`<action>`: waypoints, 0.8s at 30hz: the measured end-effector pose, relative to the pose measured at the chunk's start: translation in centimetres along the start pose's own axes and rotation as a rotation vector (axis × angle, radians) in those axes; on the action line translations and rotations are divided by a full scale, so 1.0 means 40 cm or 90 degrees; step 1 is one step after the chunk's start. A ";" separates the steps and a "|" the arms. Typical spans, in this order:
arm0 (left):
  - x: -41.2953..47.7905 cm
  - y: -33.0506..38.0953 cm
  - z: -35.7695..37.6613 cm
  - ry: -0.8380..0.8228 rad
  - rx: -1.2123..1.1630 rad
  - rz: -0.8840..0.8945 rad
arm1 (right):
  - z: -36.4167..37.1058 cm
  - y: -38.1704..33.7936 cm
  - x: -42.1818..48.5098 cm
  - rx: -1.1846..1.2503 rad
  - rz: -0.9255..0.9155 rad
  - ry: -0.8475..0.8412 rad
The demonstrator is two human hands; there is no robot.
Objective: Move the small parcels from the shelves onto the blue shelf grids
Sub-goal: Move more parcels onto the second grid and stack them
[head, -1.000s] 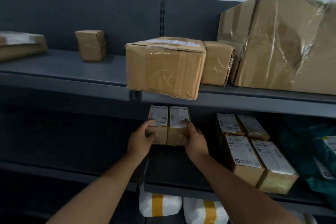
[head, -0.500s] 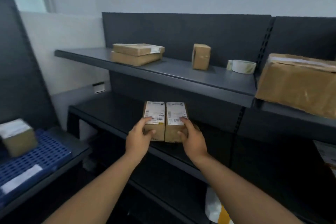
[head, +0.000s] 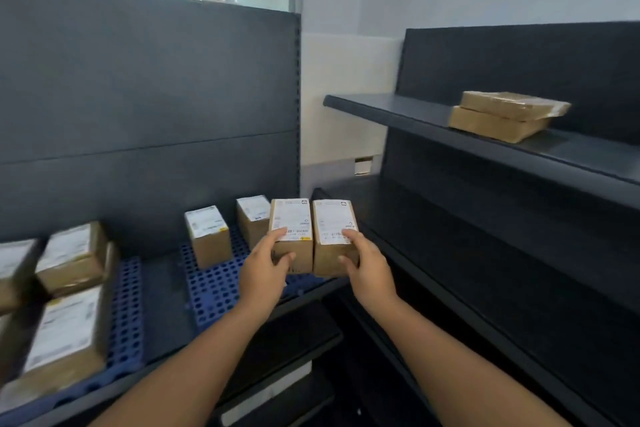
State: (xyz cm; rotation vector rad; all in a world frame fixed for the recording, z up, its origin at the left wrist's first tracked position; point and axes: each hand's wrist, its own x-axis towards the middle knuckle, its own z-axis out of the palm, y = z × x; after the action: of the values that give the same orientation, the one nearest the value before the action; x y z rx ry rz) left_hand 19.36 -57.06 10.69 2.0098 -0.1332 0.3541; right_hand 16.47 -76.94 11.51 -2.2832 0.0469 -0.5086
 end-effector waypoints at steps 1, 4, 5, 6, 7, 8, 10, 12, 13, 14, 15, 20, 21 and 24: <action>0.003 -0.020 -0.028 0.021 0.004 -0.012 | 0.034 -0.014 0.011 0.005 -0.007 -0.022; 0.004 -0.067 -0.096 0.081 0.019 -0.048 | 0.117 -0.040 0.042 0.027 -0.040 -0.082; 0.001 -0.079 -0.112 0.100 0.029 -0.062 | 0.138 -0.045 0.051 0.029 -0.049 -0.099; -0.006 -0.090 -0.126 0.118 0.042 -0.077 | 0.157 -0.047 0.058 0.034 -0.056 -0.114; -0.013 -0.100 -0.137 0.132 0.055 -0.091 | 0.172 -0.046 0.065 0.038 -0.061 -0.128; -0.022 -0.109 -0.143 0.144 0.065 -0.103 | 0.186 -0.045 0.070 0.040 -0.069 -0.140; -0.041 -0.124 -0.147 0.166 0.082 -0.119 | 0.206 -0.037 0.079 0.043 -0.090 -0.164; -0.057 -0.134 -0.141 0.180 0.094 -0.131 | 0.220 -0.027 0.087 0.054 -0.106 -0.186; -0.062 -0.137 -0.136 0.188 0.100 -0.139 | 0.225 -0.022 0.092 0.058 -0.110 -0.198; -0.065 -0.138 -0.131 0.196 0.108 -0.147 | 0.229 -0.017 0.097 0.058 -0.114 -0.209; -0.066 -0.139 -0.126 0.202 0.117 -0.155 | 0.232 -0.012 0.102 0.057 -0.119 -0.218; -0.052 -0.143 -0.099 0.218 0.151 -0.190 | 0.241 0.013 0.132 0.065 -0.127 -0.250; -0.049 -0.147 -0.095 0.219 0.159 -0.193 | 0.244 0.017 0.138 0.068 -0.125 -0.254; -0.044 -0.163 -0.086 0.224 0.179 -0.211 | 0.252 0.026 0.149 0.069 -0.129 -0.259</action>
State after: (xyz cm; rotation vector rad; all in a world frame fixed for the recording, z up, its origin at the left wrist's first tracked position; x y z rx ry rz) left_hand 18.65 -51.17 5.96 2.1621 0.4874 0.5267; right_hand 25.86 -71.79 6.62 -2.2530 -0.4070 -0.1356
